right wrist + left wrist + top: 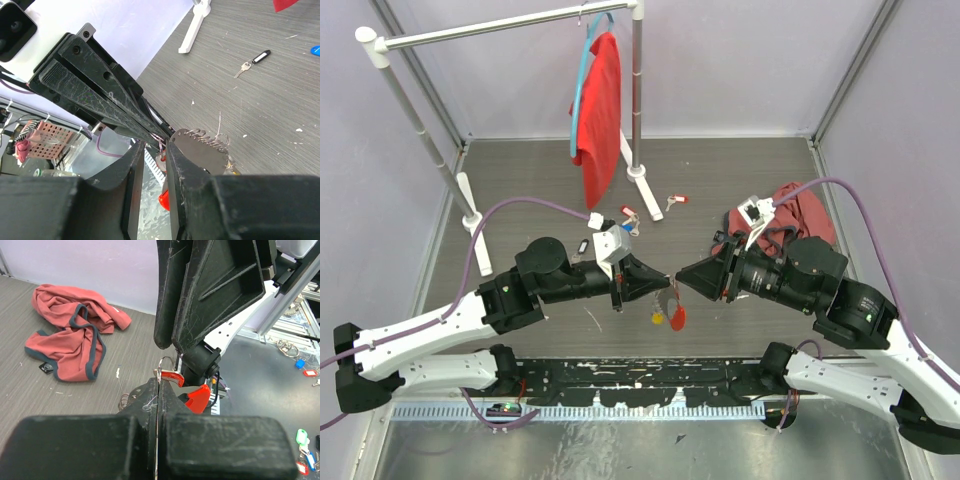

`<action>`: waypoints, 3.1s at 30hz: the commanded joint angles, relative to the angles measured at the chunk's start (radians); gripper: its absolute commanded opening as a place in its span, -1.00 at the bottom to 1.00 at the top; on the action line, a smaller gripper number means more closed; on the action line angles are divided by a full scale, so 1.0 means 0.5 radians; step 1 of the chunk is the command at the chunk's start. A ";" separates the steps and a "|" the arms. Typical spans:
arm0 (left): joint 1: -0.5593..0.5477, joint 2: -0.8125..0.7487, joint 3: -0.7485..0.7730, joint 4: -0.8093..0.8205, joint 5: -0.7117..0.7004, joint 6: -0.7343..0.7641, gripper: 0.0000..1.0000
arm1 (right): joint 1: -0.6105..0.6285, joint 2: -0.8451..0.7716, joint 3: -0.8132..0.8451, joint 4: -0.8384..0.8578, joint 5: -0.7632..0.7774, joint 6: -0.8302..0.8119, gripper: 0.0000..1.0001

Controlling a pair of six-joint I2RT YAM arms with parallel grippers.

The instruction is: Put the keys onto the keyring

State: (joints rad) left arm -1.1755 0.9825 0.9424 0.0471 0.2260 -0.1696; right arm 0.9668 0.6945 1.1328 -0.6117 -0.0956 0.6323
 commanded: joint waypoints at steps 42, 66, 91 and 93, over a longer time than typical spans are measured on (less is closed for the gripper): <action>-0.009 -0.028 0.017 0.124 -0.004 0.001 -1.00 | 0.006 -0.010 -0.013 -0.027 0.095 0.007 -0.99; -0.007 -0.016 0.036 0.127 0.032 0.006 -1.00 | 0.005 0.053 -0.006 -0.081 0.159 0.061 -0.99; -0.008 -0.011 0.039 0.127 0.059 0.005 -1.00 | 0.008 0.021 -0.114 0.080 0.232 0.245 -0.99; -0.009 -0.015 0.037 0.125 0.060 0.006 -1.00 | 0.008 0.022 -0.113 0.090 0.231 0.248 -0.99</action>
State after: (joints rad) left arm -1.1763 0.9844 0.9424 0.0471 0.2310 -0.1680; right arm 0.9695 0.6945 1.0744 -0.6132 -0.0158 0.7464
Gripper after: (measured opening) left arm 0.008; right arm 0.037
